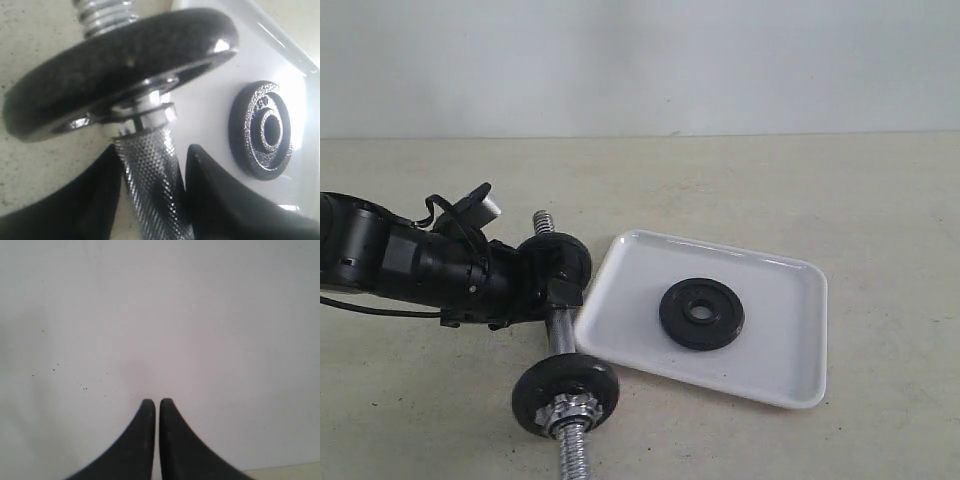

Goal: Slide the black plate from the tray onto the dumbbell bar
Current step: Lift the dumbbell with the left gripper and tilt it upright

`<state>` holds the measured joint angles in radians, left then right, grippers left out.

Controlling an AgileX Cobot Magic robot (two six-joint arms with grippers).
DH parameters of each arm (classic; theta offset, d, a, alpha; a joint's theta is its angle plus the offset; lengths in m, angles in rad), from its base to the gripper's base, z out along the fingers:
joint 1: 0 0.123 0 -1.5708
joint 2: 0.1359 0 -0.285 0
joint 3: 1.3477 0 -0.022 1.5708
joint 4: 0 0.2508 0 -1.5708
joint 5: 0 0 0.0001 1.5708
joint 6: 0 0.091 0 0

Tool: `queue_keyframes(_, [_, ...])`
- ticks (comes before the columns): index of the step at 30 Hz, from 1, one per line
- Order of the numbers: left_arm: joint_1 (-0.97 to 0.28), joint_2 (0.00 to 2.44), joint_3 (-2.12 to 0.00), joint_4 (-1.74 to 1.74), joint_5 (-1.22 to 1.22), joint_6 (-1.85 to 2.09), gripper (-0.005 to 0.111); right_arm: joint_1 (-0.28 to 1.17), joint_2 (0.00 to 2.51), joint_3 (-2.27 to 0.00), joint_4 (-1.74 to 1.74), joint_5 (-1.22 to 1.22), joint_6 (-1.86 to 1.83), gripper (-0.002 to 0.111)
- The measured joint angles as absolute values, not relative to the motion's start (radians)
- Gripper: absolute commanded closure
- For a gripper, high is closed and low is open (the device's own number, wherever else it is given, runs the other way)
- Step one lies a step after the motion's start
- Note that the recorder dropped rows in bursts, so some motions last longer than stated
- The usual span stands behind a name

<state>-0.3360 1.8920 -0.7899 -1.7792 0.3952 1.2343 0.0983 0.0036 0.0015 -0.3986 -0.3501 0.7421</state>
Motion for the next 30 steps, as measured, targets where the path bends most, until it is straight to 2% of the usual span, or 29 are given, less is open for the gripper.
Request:
queue_keyframes(17, [-0.332,1.843,-0.788,-1.706,0.173,1.364,0.102,0.098,0.004,0.002,-0.412,-0.323,0.752,0.107])
queue_keyframes(30, [-0.32,1.817,-0.78,-1.343,0.041,1.38,0.102,0.098,0.004,0.002,-0.414,-0.32,0.76,0.107])
